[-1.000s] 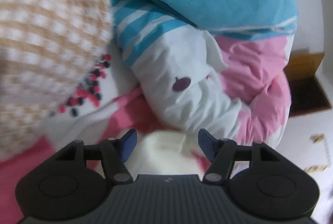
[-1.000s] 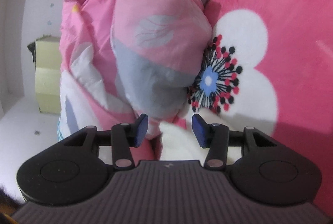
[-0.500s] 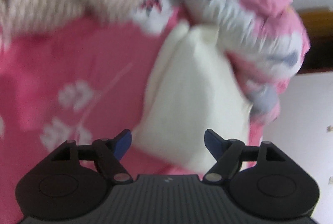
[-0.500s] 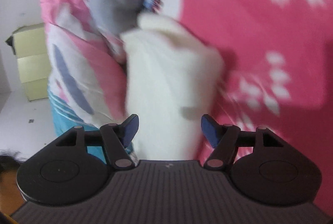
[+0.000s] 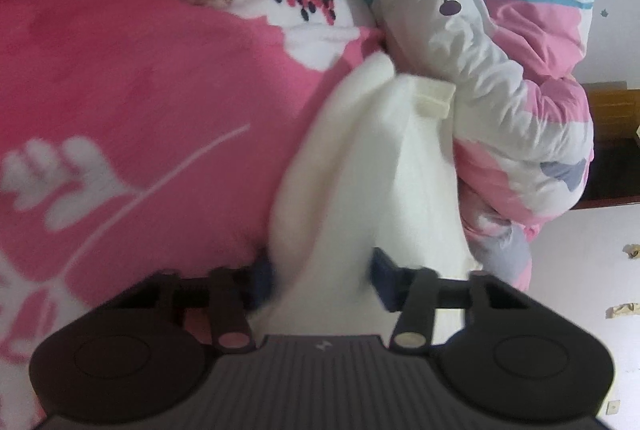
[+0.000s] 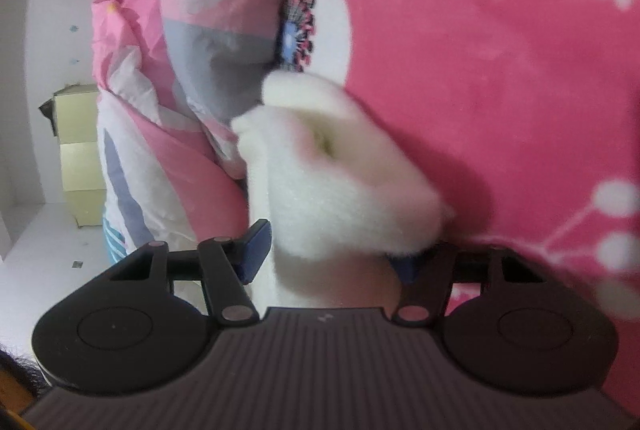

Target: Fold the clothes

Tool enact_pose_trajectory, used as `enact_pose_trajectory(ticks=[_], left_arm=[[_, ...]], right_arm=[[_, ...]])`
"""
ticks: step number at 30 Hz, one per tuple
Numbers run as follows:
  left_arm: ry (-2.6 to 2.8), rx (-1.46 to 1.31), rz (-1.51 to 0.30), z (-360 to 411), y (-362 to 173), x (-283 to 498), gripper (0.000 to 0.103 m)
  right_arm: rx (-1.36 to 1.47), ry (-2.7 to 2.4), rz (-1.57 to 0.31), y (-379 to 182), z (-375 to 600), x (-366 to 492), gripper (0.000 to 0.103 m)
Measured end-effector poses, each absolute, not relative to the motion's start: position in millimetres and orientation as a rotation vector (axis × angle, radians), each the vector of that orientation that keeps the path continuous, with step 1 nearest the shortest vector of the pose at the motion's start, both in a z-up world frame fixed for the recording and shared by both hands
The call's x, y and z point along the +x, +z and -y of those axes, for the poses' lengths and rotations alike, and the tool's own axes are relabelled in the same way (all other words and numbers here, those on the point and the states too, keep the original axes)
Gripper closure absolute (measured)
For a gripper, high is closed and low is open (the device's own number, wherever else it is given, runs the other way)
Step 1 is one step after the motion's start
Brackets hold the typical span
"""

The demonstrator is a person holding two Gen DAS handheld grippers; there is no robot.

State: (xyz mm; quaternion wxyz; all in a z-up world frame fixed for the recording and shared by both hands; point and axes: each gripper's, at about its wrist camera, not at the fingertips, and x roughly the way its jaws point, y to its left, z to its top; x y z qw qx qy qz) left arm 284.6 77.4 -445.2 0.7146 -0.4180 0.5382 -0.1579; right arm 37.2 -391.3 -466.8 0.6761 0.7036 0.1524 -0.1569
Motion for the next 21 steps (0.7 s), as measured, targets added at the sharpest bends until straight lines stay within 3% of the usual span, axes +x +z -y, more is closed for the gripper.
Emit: enact_pose_trajectory(ticks=[2,6,15,21], left_arm=[[-0.331,-0.918,-1.177,-73.8,-443.9,285.6,0.071],[-0.316,-0.925,-1.133,-76.2,-426.6,278.0,0.079],[-0.359,-0.921,-1.103,-102.7,-374.7,223.1,0.081],[-0.276,-0.841,-1.215,-153.9,-366.0,131.9,0.08]], right_arm=[[1.559,-0.366,-0.339,-464.3,390.3,39.5,0.07],[1.513,-0.391,-0.332,-459.2,388.3,44.2,0.083],[1.498,-0.311,-0.324,-420.5,379.0,5.1,0.086],[1.521,-0.298,-0.47,-399.5,330.6,-81.1,0.086]])
